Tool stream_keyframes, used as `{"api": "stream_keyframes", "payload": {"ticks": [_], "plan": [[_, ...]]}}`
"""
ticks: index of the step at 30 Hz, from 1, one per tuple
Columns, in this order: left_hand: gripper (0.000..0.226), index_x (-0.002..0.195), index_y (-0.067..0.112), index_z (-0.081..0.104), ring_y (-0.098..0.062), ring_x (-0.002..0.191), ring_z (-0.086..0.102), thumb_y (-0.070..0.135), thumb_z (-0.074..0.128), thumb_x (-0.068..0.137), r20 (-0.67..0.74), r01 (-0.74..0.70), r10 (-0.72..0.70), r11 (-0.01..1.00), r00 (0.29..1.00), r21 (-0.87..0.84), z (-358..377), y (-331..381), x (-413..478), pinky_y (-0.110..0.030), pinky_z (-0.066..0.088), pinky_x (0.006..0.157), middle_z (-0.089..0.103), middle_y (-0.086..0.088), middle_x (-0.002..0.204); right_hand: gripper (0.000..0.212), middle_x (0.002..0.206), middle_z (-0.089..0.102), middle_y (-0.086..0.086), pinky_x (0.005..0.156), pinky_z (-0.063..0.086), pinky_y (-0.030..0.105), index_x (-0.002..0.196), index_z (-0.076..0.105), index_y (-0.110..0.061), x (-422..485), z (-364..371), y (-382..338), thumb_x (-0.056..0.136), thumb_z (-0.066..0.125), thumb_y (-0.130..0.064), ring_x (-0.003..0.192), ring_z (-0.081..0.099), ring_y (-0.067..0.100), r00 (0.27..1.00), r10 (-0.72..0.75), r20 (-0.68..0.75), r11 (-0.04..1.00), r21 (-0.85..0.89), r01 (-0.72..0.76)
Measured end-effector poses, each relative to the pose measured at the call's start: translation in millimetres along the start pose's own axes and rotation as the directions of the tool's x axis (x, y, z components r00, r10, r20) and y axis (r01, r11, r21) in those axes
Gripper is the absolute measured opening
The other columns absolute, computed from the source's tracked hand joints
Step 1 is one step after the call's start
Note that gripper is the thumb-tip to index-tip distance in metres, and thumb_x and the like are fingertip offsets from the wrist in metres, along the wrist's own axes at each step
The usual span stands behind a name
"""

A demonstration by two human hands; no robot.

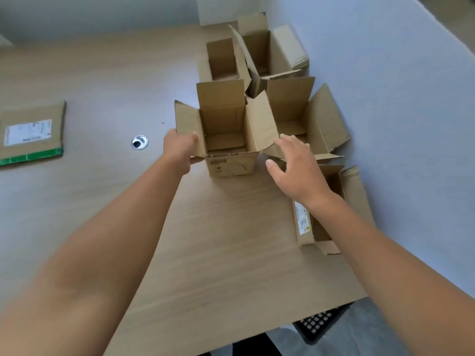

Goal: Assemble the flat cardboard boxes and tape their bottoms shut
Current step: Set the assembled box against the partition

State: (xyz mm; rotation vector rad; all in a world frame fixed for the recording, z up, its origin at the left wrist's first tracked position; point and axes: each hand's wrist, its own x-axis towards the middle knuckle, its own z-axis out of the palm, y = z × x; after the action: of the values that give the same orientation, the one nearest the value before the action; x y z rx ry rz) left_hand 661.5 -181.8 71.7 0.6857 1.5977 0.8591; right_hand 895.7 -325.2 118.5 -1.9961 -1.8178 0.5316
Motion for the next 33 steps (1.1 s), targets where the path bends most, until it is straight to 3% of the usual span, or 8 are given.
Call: {"api": "stream_keyframes", "payload": {"ticks": [3, 5, 8, 11, 14, 19, 25, 33], "plan": [[0.022, 0.118, 0.015, 0.054, -0.029, 0.099, 0.067, 0.014, 0.06, 0.098, 0.013, -0.005, 0.005, 1.0, 1.0, -0.004, 8, 1, 3, -0.042, 0.062, 0.065, 0.063, -0.008, 0.113, 0.054, 0.157, 0.041, 0.007, 0.126, 0.013, 0.05, 0.149, 0.045, -0.012, 8, 3, -3, 0.101, 0.056, -0.032, 0.154, 0.019, 0.027, 0.998, -0.059, 0.001, 0.998, -0.013, 0.059], [0.018, 0.11, 0.018, 0.057, -0.028, 0.105, 0.066, 0.029, 0.063, 0.097, 0.009, -0.054, 0.053, 0.998, 0.999, 0.039, 5, 1, 1, -0.044, 0.061, 0.076, 0.065, -0.004, 0.11, 0.054, 0.156, 0.043, 0.008, 0.127, 0.011, 0.049, 0.148, 0.047, -0.011, 8, 9, -11, 0.1, 0.056, -0.032, 0.154, 0.019, 0.027, 0.993, -0.119, -0.013, 0.992, -0.042, 0.118], [0.036, 0.098, 0.02, 0.059, -0.021, 0.099, 0.066, 0.055, 0.055, 0.093, -0.055, -0.111, 0.115, 0.991, 0.992, 0.074, -19, -2, -10, -0.045, 0.057, 0.089, 0.068, 0.001, 0.108, 0.055, 0.157, 0.042, 0.008, 0.127, 0.007, 0.045, 0.149, 0.047, -0.012, -1, 25, -32, 0.099, 0.055, -0.035, 0.154, 0.018, 0.025, 0.982, -0.185, 0.025, 0.98, -0.065, 0.187], [0.05, 0.101, 0.013, 0.063, -0.023, 0.097, 0.063, 0.057, 0.039, 0.097, -0.135, -0.192, 0.238, 0.939, 0.962, 0.285, -65, -26, -34, -0.041, 0.049, 0.088, 0.07, 0.001, 0.101, 0.057, 0.163, 0.032, 0.01, 0.128, 0.005, 0.045, 0.151, 0.044, -0.015, -19, 49, -61, 0.1, 0.054, -0.038, 0.156, 0.011, 0.027, 0.972, -0.221, 0.08, 0.968, -0.107, 0.229], [0.04, 0.095, 0.014, 0.061, -0.029, 0.1, 0.06, 0.048, 0.042, 0.102, -0.122, -0.219, 0.335, 0.81, 0.934, 0.544, -125, -72, -67, -0.032, 0.034, 0.075, 0.064, -0.002, 0.092, 0.062, 0.169, 0.012, 0.012, 0.127, -0.001, 0.048, 0.153, 0.041, -0.017, -42, 75, -94, 0.098, 0.054, -0.04, 0.157, -0.002, 0.031, 0.971, -0.234, 0.059, 0.948, -0.209, 0.241], [0.037, 0.117, 0.013, 0.067, -0.03, 0.119, 0.057, 0.041, 0.049, 0.102, -0.099, -0.226, 0.394, 0.697, 0.914, 0.681, -237, -133, -129, -0.039, 0.044, 0.099, 0.066, -0.01, 0.125, 0.06, 0.164, 0.027, 0.012, 0.126, 0.003, 0.048, 0.152, 0.042, -0.012, -84, 122, -163, 0.098, 0.055, -0.035, 0.156, 0.009, 0.029, 0.957, -0.235, 0.172, 0.948, -0.178, 0.265], [0.039, 0.124, 0.016, 0.064, -0.029, 0.13, 0.047, 0.043, 0.049, 0.101, -0.211, -0.131, 0.437, 0.632, 0.874, 0.764, -379, -190, -200, -0.041, 0.037, 0.109, 0.059, -0.008, 0.135, 0.059, 0.161, 0.034, 0.009, 0.125, 0.007, 0.046, 0.153, 0.039, -0.014, -175, 208, -279, 0.101, 0.052, -0.038, 0.153, 0.019, 0.027, 0.851, -0.348, 0.393, 0.899, -0.117, 0.422], [0.043, 0.132, 0.025, 0.058, -0.027, 0.15, 0.018, 0.05, 0.045, 0.1, -0.284, -0.029, 0.411, 0.609, 0.866, 0.793, -520, -223, -201, -0.049, 0.005, 0.123, 0.04, -0.001, 0.154, 0.055, 0.158, 0.037, 0.006, 0.125, 0.011, 0.048, 0.152, 0.041, -0.015, -228, 287, -382, 0.104, 0.045, -0.042, 0.151, 0.024, 0.026, 0.836, -0.336, 0.434, 0.908, -0.085, 0.409]]}}
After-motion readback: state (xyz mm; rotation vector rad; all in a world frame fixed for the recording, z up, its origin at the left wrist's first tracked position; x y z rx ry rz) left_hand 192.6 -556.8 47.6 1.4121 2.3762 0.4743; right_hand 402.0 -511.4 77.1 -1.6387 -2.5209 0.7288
